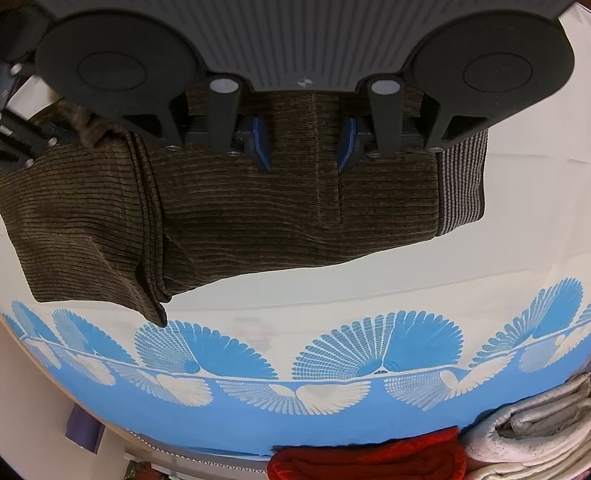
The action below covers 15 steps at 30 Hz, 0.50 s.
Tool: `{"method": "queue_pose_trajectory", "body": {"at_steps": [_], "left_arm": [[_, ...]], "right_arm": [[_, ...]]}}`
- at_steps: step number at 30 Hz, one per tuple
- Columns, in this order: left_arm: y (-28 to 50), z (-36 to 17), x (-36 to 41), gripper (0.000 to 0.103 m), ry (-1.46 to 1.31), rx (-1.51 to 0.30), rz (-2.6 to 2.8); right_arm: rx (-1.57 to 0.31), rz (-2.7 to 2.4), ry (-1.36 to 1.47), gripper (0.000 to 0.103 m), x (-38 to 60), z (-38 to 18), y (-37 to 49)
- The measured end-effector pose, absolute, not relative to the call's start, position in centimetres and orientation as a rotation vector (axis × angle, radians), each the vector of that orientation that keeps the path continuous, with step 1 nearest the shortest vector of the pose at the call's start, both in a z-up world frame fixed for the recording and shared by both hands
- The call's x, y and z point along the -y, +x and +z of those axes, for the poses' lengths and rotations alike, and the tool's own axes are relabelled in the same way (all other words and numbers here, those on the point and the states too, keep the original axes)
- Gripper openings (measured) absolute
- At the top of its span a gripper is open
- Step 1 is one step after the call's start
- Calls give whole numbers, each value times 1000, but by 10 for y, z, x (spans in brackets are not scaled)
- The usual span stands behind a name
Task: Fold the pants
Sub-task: 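Grasp the folded pants edge with the right gripper and lift it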
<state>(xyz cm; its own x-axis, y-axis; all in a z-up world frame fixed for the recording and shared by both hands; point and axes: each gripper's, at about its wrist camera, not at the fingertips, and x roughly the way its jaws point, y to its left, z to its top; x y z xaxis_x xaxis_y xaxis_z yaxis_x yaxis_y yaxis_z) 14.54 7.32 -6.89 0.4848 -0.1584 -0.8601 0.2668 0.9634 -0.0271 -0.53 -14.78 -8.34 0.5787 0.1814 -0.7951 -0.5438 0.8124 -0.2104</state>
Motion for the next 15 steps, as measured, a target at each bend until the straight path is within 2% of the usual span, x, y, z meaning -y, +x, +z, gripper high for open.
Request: {"method": "queue_pose_trajectory", "body": {"at_steps": [2,7,11,12,14,15], "left_arm": [[146,-68,-74,44,110,-1030,-258],[145,-65,-73,44,101,-1020,-268],[145,-68,-69,45,102,-1035,-266],[144,-67,-68,45,104,-1033,-269],[141,-66,-65,45,113,-1023,-276],[139,-65,-64,45,118,-1017,-279]], "right_arm": [[-858,436,-419,23,152,-73,0],[-723,415,-410,23,161,-36,-15],[-948,501,-430,28,171,-69,-14],[-942,497,-399,30,175,-66,-15],[-909,481,-266,43,192,-45,-15],[-892,473,-165,46,206,-32,-15]]}}
